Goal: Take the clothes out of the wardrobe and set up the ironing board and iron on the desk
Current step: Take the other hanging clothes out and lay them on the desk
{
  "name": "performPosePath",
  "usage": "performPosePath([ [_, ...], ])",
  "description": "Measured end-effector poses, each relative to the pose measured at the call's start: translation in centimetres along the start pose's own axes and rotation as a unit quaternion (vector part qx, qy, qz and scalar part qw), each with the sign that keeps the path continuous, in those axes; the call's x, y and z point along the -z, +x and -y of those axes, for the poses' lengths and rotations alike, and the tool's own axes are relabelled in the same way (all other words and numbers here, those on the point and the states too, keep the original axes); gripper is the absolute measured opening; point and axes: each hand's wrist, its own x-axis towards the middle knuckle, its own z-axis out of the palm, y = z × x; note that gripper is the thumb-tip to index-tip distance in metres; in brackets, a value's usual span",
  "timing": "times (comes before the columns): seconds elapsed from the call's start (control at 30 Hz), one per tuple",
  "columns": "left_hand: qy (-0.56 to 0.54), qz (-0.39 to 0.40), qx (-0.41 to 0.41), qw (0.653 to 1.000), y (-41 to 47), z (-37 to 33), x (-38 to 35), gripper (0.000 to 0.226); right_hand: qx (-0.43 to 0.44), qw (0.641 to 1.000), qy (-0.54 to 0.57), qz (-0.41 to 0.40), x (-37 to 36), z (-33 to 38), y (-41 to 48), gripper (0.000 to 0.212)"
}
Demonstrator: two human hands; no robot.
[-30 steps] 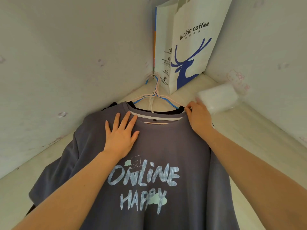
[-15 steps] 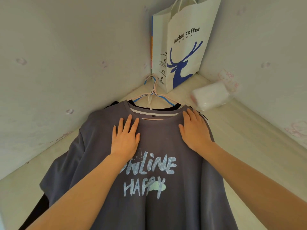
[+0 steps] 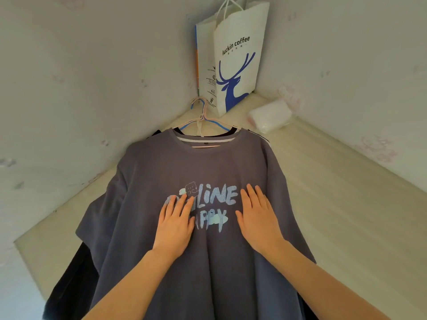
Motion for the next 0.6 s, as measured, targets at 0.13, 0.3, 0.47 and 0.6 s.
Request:
performPosePath([
  [0.13,-0.034,0.023,-0.010,0.999,-4.9,0.0,-0.6,0.056,-0.017,1.000,0.016,0.009,-1.2,1.6,-5.0,0.062],
  [0.3,-0.041,0.048,-0.023,0.998,-11.4,0.4,-1.9,0.053,-0.026,0.999,0.027,0.024,-2.8,4.1,-11.9,0.061],
  [0.47,-0.062,0.052,-0.036,0.996,-18.0,1.3,-3.7,0.053,-0.056,0.997,0.051,0.027,-5.0,6.6,-19.0,0.060],
  [0.6,-0.077,0.041,-0.056,0.995,-22.3,2.1,-4.5,0.051,-0.090,0.992,0.079,0.026,-6.9,8.4,-24.3,0.058],
])
